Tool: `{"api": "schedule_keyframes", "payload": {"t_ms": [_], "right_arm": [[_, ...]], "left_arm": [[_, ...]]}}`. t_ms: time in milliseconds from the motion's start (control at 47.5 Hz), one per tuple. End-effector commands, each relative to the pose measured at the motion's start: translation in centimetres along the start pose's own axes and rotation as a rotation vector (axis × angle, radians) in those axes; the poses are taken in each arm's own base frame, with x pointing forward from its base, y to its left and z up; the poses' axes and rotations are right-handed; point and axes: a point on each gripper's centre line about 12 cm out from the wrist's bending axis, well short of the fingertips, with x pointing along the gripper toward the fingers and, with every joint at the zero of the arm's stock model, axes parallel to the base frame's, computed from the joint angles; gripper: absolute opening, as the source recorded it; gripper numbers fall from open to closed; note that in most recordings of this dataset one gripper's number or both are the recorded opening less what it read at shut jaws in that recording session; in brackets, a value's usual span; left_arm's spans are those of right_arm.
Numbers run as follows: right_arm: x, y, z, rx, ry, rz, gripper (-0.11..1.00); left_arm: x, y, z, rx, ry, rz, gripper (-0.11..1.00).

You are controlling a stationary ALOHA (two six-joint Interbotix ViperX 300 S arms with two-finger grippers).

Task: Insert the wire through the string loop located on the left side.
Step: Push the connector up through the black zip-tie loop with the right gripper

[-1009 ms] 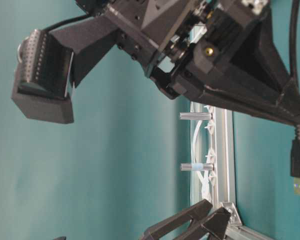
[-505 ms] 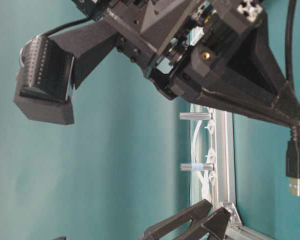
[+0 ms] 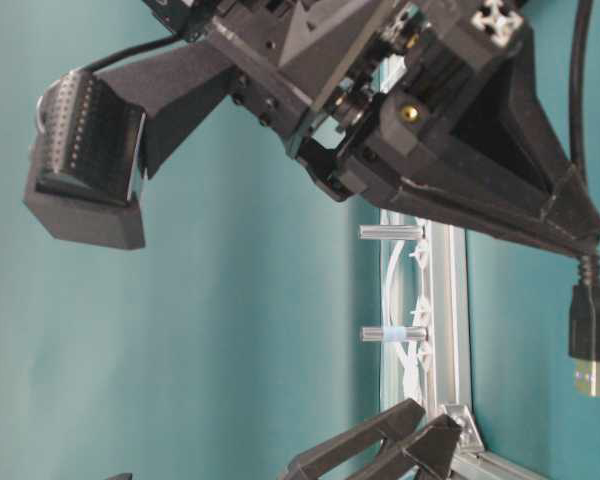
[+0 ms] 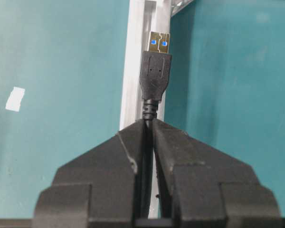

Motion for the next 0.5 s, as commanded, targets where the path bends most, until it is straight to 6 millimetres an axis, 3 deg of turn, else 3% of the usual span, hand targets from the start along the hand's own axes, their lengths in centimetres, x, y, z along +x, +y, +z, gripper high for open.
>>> {"api": "schedule_keyframes", "payload": {"t_ms": [0,484], "right_arm": [[-0.9,0.1,1.4,-0.003,-0.047,0.005,0.07],[-0.7,0.1,1.6,-0.003,-0.059,0.007,0.07]], "left_arm": [[-0.3,-0.1,1.2,-0.002,-0.04,-0.005,0.79],[-1.7,-0.2,1.0,0.0,-0.031,-0.007,0.79]]}}
